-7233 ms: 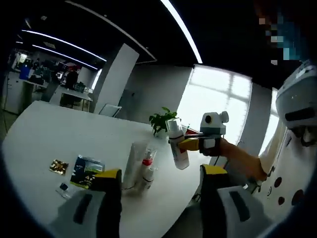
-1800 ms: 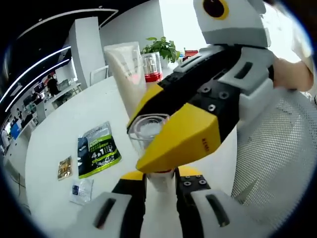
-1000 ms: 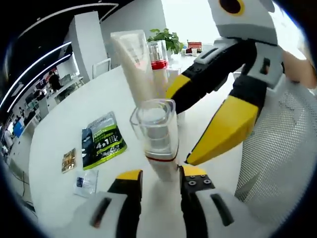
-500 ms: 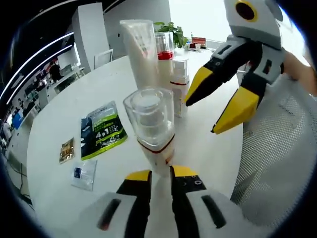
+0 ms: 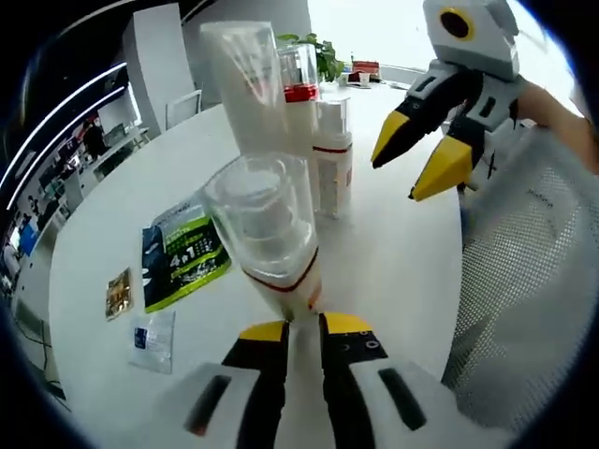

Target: Arrange the skincare products in the storage area until every visible bottle or jar stands upright without overlapping.

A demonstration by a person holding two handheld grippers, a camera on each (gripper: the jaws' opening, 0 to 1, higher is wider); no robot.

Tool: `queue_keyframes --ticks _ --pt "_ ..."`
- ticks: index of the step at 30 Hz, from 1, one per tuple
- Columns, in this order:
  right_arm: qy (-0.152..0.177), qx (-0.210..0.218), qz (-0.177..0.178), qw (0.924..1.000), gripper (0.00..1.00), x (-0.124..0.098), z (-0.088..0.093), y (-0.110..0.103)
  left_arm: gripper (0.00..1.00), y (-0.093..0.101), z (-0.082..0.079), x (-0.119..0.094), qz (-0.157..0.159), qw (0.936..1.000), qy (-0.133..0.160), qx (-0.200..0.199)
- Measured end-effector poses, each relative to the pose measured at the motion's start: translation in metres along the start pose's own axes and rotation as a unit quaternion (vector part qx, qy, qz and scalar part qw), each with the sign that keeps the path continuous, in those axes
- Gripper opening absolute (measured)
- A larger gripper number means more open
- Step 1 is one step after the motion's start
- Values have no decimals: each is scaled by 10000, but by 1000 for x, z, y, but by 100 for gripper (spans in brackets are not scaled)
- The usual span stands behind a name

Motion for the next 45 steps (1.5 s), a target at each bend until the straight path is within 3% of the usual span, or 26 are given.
queue_keyframes --ticks 15,37,45 --pt "-66 181 206 9996 19 6 20 27 8 5 -18 16 113 9998 52 183" --pt "-126 139 139 9997 14 21 26 33 6 23 -43 37 429 9983 217 332" --pt "-130 181 145 9996 12 24 26 36 10 18 -45 40 316 9986 193 383"
Point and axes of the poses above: the point that each gripper's makers call its tool centre point, and the gripper's own axes: x roughly forward along the fingers, y roughly to its right, z roughly out of its underside, the point moved 5 cm from there along -x, roughly backward along the fingers, and after that the axes turned 13 degrees about -x, right-handed, at the moved point
